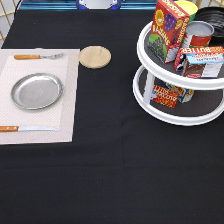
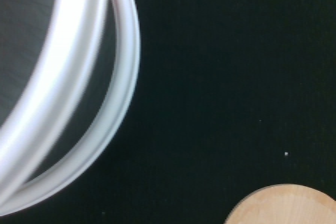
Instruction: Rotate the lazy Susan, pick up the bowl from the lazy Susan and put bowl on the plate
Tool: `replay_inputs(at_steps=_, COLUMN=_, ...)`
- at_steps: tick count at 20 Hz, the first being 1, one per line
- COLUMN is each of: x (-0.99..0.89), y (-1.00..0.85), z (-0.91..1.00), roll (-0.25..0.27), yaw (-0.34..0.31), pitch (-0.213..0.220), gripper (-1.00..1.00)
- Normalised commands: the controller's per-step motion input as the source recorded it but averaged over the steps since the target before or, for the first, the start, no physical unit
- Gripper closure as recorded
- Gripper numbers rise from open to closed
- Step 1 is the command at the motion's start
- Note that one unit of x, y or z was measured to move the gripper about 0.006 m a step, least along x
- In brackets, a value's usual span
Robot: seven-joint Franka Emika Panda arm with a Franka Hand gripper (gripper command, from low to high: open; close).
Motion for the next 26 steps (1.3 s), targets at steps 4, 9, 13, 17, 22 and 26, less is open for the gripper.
replay_inputs(at_steps=4, x=0.57, y=0.45, z=0.08, roll=0.107, yaw=-0.078, pitch=0.046, gripper=-1.00)
replay_inputs(at_steps=9, x=0.55, y=0.25, z=0.00, roll=0.222, yaw=-0.084, pitch=0.139, gripper=-1.00)
replay_inputs(at_steps=13, x=0.40, y=0.17, z=0.00, roll=0.243, yaw=-0.085, pitch=0.096, gripper=-1.00)
replay_inputs(at_steps=17, x=0.08, y=0.10, z=-0.06, roll=0.202, yaw=-0.007, pitch=-0.025, gripper=-1.00)
replay_inputs(at_steps=22, x=0.06, y=0.13, z=-0.18, roll=0.201, yaw=0.000, pitch=-0.076, gripper=-1.00)
replay_inputs(at_steps=26, x=0.13, y=0.11, z=-0.22, roll=0.227, yaw=-0.008, pitch=-0.069, gripper=-1.00)
